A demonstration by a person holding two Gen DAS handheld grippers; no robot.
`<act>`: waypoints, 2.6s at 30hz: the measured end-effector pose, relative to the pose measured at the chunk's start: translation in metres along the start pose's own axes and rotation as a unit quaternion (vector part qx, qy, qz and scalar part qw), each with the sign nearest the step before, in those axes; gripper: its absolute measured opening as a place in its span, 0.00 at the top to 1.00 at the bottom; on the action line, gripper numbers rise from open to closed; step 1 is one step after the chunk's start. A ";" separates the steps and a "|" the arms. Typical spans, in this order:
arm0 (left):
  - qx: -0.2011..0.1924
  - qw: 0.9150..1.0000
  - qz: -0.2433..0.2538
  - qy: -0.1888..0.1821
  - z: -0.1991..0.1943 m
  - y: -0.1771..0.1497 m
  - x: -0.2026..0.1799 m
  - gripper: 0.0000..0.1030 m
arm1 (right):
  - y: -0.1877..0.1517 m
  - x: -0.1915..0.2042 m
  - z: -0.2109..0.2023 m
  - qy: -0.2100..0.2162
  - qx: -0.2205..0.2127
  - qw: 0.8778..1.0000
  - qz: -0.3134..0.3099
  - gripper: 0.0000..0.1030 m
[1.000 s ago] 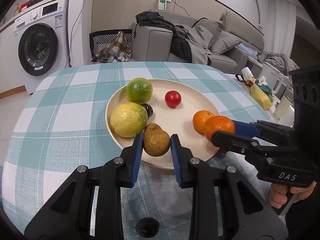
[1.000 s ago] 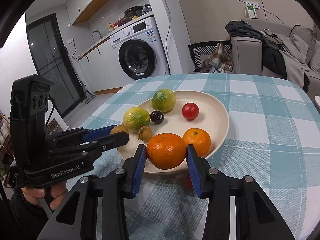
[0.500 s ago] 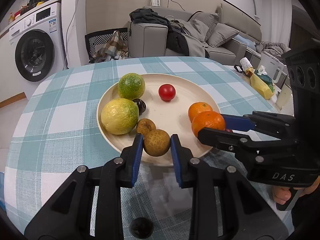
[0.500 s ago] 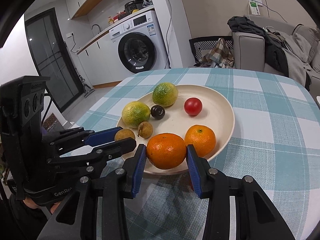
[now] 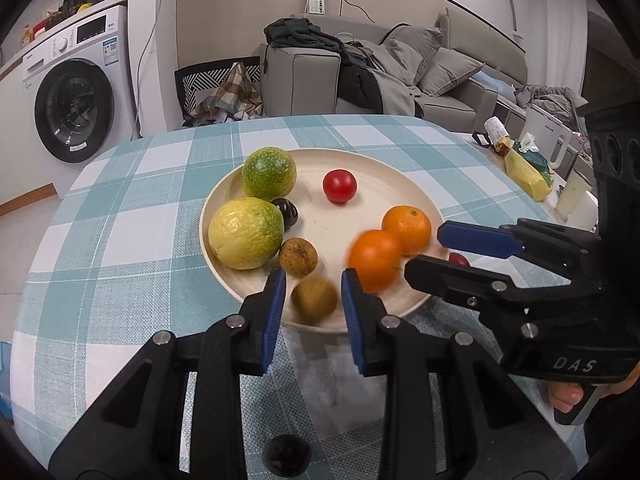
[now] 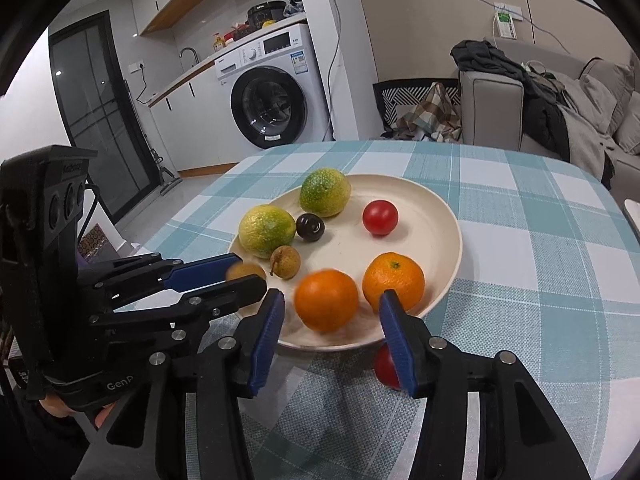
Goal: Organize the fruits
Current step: 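Carry the brown fruit and orange onto the plate and open both tools, then grasp the dark plum with the left tool while the right tool grasps the red tomato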
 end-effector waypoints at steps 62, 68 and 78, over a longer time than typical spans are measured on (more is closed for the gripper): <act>0.047 0.996 -0.053 0.048 -0.051 -0.060 0.046 0.01 | -0.027 -0.005 -0.015 0.011 0.065 0.997 -0.028 0.00; 0.066 0.996 -0.048 0.041 -0.048 -0.065 0.045 0.13 | -0.027 -0.001 -0.015 0.049 0.064 0.997 -0.014 0.01; 0.085 0.996 -0.025 0.003 -0.047 -0.072 0.034 0.44 | -0.030 0.000 -0.012 0.044 0.070 0.996 -0.017 0.01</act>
Point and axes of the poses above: each gripper's, at about its wrist camera, not at the fingertips, and z roughly the way its jaws point, x to its left, y to its top, the point moved 5 cm from there along z, roughly the way its jaws point, and after that the axes turned 14 degrees about -z, right-handed, at the moved point
